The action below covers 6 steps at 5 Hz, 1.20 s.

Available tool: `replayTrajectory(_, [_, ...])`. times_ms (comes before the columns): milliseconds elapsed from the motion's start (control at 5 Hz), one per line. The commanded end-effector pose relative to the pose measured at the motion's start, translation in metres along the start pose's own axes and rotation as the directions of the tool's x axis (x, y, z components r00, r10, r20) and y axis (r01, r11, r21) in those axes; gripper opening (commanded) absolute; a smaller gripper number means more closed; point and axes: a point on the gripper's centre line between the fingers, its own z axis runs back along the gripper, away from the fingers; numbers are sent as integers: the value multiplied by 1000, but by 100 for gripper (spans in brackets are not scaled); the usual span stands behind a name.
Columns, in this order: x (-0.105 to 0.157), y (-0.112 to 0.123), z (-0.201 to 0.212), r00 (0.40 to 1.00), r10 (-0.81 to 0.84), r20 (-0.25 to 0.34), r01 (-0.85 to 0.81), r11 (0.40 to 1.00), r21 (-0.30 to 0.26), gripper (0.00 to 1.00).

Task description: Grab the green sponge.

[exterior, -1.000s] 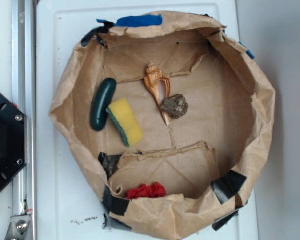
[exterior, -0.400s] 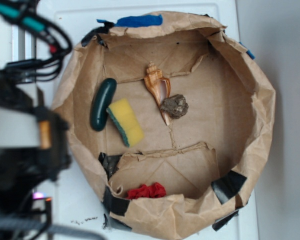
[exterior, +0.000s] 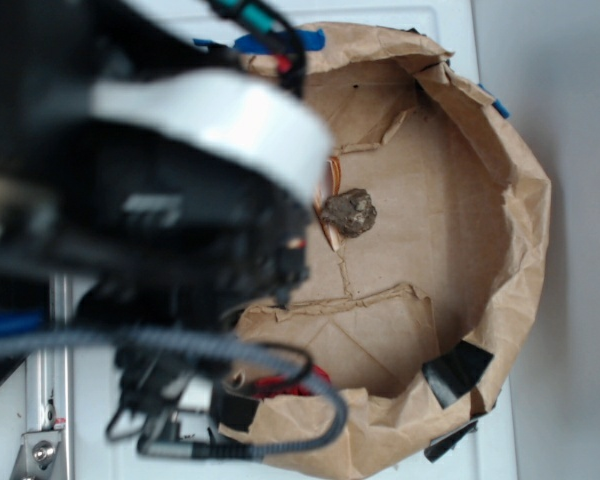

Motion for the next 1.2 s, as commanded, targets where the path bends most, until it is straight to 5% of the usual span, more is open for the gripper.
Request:
replayTrajectory(0, [4, 15, -3, 889, -448, 94, 446, 894, 41, 100])
replayTrajectory(600, [4, 15, -3, 889, -448, 94, 446, 894, 41, 100])
replayTrajectory(800, [23, 26, -14, 773, -624, 119, 625, 780, 33, 100])
replayTrajectory(1000, [32, 31, -26, 720, -682, 124, 684, 729, 35, 100])
